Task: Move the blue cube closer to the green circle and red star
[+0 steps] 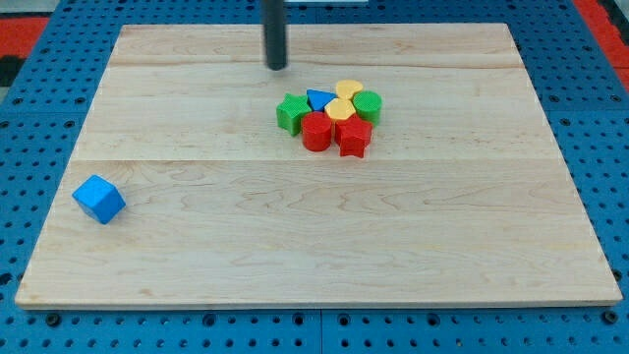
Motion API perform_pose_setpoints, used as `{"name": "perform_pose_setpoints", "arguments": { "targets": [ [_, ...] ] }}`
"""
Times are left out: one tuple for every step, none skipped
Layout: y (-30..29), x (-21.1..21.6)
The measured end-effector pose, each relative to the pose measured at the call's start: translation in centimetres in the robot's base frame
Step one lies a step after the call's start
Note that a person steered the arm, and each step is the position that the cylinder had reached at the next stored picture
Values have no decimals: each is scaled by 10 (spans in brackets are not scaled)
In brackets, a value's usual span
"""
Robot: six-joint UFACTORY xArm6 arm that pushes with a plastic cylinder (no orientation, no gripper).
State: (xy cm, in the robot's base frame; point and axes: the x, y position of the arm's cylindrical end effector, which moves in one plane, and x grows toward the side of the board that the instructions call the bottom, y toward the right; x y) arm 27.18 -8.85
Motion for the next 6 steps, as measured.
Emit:
{"name": "perform_pose_setpoints", "arguments": {
  "targets": [
    [-73, 5],
    [-120, 54],
    [-157, 114],
    [-176, 174],
    [-176, 232],
    [-141, 255]
  ]
}}
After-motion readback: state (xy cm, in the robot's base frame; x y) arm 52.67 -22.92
